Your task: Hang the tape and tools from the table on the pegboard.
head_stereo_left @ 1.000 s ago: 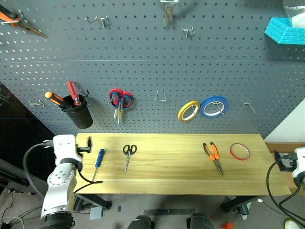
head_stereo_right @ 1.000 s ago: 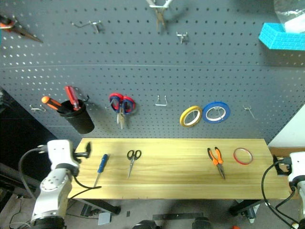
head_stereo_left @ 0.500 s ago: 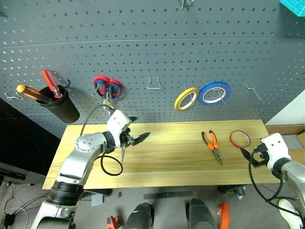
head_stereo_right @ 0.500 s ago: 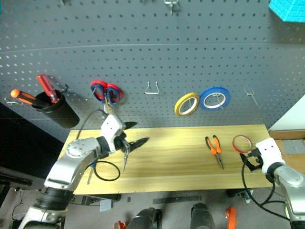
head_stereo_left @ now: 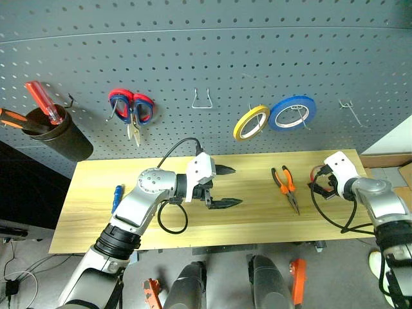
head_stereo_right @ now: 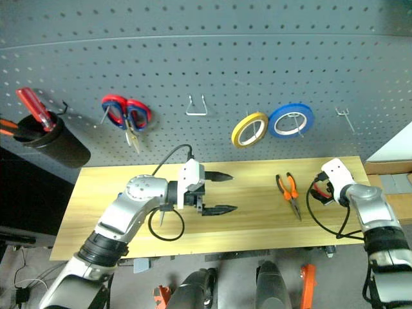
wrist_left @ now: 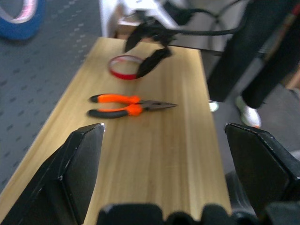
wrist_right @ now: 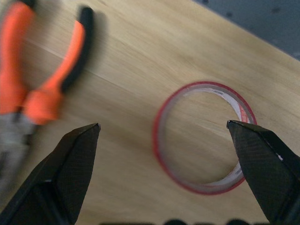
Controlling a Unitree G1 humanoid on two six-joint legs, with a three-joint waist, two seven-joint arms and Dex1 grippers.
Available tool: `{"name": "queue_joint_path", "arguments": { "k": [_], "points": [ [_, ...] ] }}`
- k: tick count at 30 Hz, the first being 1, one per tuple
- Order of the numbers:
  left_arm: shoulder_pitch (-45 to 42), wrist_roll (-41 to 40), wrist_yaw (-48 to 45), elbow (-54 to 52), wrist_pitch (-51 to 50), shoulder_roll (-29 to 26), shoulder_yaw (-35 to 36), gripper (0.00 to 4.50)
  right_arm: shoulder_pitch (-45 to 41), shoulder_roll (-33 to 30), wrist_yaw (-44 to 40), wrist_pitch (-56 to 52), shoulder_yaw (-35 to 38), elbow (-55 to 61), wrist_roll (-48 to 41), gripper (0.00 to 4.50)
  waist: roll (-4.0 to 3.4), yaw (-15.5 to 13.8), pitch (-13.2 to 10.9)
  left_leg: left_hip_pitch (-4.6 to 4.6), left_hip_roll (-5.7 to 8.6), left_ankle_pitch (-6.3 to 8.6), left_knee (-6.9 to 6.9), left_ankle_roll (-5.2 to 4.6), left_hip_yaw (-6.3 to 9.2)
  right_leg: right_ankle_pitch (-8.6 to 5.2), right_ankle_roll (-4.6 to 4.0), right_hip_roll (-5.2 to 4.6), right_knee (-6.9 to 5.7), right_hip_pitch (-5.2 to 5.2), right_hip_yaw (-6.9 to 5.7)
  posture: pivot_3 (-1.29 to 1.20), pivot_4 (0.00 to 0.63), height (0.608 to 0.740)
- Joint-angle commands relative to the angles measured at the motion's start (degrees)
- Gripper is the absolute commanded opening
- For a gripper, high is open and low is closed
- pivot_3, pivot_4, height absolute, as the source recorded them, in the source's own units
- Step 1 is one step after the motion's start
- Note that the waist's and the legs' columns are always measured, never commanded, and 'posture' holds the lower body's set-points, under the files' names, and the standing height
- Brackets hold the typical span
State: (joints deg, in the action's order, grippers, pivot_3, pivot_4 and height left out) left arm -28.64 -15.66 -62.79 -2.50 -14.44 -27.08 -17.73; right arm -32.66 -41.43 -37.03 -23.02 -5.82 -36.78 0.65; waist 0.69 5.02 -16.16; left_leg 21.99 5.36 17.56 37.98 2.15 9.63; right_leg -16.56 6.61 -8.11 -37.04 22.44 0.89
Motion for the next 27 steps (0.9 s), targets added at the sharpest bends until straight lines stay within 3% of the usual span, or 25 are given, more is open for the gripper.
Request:
{"name": "queue_joint_path", "arguments": {
  "k": [1,8,12,21,23,27],
  "points": [
    [-0.5,0.4,-1.4,-0.9,2.6,1.2,-0.9,4.39,-4.1,0.3,-3.8,3.4,-2.1,-9.6,2.7,4.5,0.11,0.0,-0.3,0.0,0.0,0.0,0.0,-0.01,-0.04,0.0,0.0,-0.02,0.01,0.0,0.01,-0.13,0.33,0.74],
    [-0.3,2.3,-2.9,-0.8,4.6,1.2,-2.2,4.39,-10.0,1.4,-9.2,9.7,-6.4,-23.2,7.7,4.5,0.24,0.0,-0.6,0.12,-0.03,0.0,0.08,0.0,-0.13,0.03,0.04,-0.03,-0.1,0.19,0.0,-0.12,0.328,0.74],
    [0.2,0.8,-4.9,-2.1,1.2,-0.3,-2.1,4.44,-10.2,1.9,-11.5,12.1,-9.3,-25.4,11.0,3.59,0.26,0.0,-0.6,0.11,-0.04,0.0,0.11,0.0,-0.14,0.06,0.04,-0.02,-0.12,0.19,-0.01,-0.12,0.324,0.74],
    [0.3,0.4,-6.4,-1.4,1.5,-1.2,-1.0,4.44,-9.5,2.1,-12.9,11.4,-10.5,-27.8,13.5,0.51,0.35,-0.3,-0.5,0.07,-0.03,0.0,0.61,0.0,0.04,0.29,0.11,0.01,-0.05,-0.14,-0.13,-0.13,0.311,0.74],
    [0.2,0.5,-6.4,-1.3,1.7,-1.3,-0.8,4.44,-9.1,2.2,-12.2,11.8,-10.7,-28.3,14.0,0.02,0.4,-0.4,-0.5,0.08,-0.02,0.0,0.78,0.0,0.07,0.38,0.12,0.03,-0.07,-0.2,-0.12,-0.13,0.304,0.74],
    [0.5,0.4,-6.2,-1.1,2.3,-1.7,0.0,4.44,-7.6,1.3,-9.2,13.0,-8.6,-26.7,13.2,0.02,0.61,-0.4,-0.4,0.04,-0.04,-0.01,0.89,-0.02,0.08,0.55,0.11,0.08,-0.07,-0.26,-0.1,-0.14,0.288,0.74]
  ]
}}
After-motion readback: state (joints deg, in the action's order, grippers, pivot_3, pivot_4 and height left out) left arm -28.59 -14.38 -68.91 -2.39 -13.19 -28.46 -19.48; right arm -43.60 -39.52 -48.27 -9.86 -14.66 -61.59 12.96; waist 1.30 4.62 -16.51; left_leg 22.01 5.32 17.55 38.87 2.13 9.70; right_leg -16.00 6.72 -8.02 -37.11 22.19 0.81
